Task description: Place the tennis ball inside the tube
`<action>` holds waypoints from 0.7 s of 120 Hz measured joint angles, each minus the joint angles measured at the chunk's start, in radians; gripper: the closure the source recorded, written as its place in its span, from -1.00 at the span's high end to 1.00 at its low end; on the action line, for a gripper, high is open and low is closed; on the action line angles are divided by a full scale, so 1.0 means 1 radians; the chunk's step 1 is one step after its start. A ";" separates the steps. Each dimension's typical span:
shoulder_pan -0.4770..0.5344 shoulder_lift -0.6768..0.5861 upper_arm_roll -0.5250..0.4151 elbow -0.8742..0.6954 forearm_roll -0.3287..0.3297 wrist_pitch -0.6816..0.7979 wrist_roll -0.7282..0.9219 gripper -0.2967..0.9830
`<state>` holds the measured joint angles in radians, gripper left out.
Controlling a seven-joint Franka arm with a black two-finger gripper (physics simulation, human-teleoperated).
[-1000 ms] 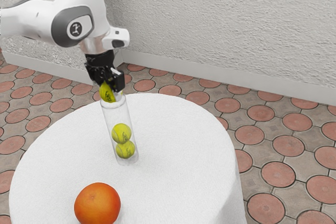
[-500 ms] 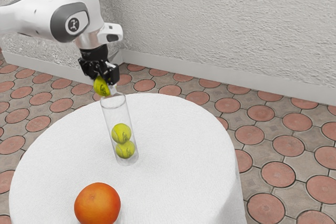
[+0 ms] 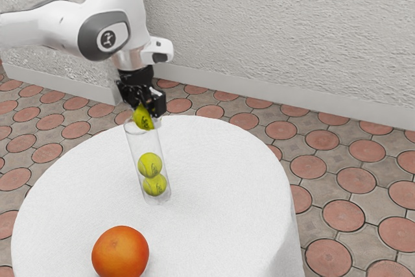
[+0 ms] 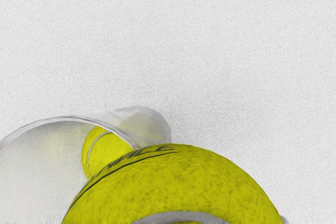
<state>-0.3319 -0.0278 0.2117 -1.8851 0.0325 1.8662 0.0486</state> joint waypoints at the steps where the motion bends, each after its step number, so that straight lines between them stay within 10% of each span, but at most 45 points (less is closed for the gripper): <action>1: -0.002 0.000 0.000 0.000 0.000 0.000 0.000 -0.04; 40: 0.034 -0.009 0.004 0.006 0.001 0.003 -0.005 -0.04; 84: 0.061 -0.020 0.018 0.014 -0.008 -0.021 0.000 0.40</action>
<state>-0.2708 -0.0473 0.2292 -1.8711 0.0246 1.8454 0.0488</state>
